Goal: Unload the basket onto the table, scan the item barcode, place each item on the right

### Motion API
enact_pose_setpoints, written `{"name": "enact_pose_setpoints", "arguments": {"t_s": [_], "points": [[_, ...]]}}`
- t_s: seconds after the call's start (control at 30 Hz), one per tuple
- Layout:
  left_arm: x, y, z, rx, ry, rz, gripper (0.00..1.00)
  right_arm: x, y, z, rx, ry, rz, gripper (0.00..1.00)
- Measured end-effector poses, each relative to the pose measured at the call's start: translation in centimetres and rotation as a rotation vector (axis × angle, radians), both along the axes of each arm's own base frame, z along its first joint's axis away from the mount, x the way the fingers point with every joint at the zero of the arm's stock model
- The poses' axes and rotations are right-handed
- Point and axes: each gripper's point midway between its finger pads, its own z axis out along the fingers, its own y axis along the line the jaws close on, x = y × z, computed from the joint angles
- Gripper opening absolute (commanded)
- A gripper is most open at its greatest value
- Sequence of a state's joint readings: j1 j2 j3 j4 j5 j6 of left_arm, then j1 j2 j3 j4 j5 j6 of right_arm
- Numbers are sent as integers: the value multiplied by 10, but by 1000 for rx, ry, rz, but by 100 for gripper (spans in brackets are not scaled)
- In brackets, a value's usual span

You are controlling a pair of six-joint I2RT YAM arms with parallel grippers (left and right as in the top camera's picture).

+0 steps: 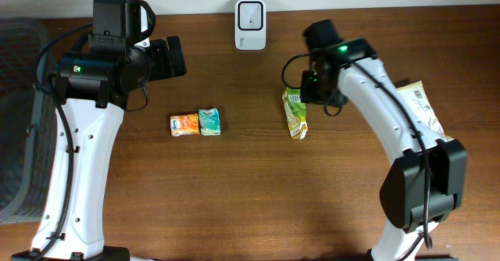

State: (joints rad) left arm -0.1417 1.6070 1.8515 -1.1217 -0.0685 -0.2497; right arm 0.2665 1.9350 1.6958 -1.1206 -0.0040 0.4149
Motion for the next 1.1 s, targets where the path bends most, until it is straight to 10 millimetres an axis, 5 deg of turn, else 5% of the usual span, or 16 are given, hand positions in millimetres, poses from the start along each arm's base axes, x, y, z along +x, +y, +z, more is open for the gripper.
{"name": "enact_pose_setpoints", "arguments": {"t_s": [0.23, 0.37, 0.47, 0.5, 0.57, 0.7, 0.9, 1.1], "points": [[0, 0, 0, 0, 0, 0, 99, -24, 38, -60, 256, 140, 204, 55], [0, 0, 0, 0, 0, 0, 99, -32, 36, -83, 279, 155, 224, 54], [0, 0, 0, 0, 0, 0, 99, -33, 29, -90, 250, 155, 225, 40], [0, 0, 0, 0, 0, 0, 99, -33, 28, -91, 243, 151, 230, 25], [0, 0, 0, 0, 0, 0, 99, -28, 26, -93, 225, 130, 239, 14], [0, 0, 0, 0, 0, 0, 99, -23, 27, -93, 213, 108, 239, 4], [0, 0, 0, 0, 0, 0, 99, -30, 16, -87, 140, 152, 229, 4], [0, 0, 0, 0, 0, 0, 99, -24, -1, -63, -162, 129, 270, 4]]}}
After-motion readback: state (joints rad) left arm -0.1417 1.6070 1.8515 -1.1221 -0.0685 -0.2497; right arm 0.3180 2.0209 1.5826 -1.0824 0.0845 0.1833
